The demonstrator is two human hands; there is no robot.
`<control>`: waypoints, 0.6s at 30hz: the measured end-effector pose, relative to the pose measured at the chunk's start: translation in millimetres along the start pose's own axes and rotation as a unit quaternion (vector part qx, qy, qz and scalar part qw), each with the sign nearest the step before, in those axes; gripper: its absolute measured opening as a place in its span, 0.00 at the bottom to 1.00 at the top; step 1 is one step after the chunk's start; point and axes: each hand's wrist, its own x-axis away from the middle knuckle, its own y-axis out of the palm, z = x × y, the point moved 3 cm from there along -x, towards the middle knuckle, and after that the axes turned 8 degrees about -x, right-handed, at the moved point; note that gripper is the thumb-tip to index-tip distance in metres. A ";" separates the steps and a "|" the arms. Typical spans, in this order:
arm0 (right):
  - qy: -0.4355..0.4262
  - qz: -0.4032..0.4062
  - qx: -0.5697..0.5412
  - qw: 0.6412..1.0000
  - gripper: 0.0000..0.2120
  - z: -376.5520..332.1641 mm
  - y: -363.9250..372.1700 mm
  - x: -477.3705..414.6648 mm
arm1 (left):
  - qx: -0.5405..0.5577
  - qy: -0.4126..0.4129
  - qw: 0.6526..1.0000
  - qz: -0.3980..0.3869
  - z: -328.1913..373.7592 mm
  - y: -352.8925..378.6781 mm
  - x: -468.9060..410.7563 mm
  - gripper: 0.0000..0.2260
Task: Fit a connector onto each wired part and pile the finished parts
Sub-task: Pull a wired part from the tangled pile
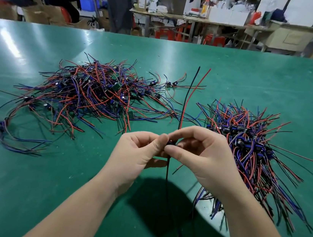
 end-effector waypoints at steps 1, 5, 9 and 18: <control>-0.011 0.012 -0.009 1.000 0.07 -2.6 -0.5 -0.6 | -0.010 0.011 1.000 0.014 -0.5 -2.6 -1.9 0.10; -0.028 0.080 -0.157 0.984 0.06 -14.1 -7.5 -3.8 | -0.288 0.088 0.927 0.222 -7.7 -34.6 -16.7 0.06; 0.002 0.106 -0.391 0.914 0.07 -26.5 -33.5 -6.0 | -0.580 0.017 0.788 0.206 -24.7 -53.9 -26.1 0.16; 0.140 0.277 0.173 0.935 0.15 7.8 -92.0 -10.7 | -0.649 0.002 0.734 0.203 -23.9 -61.1 -33.6 0.11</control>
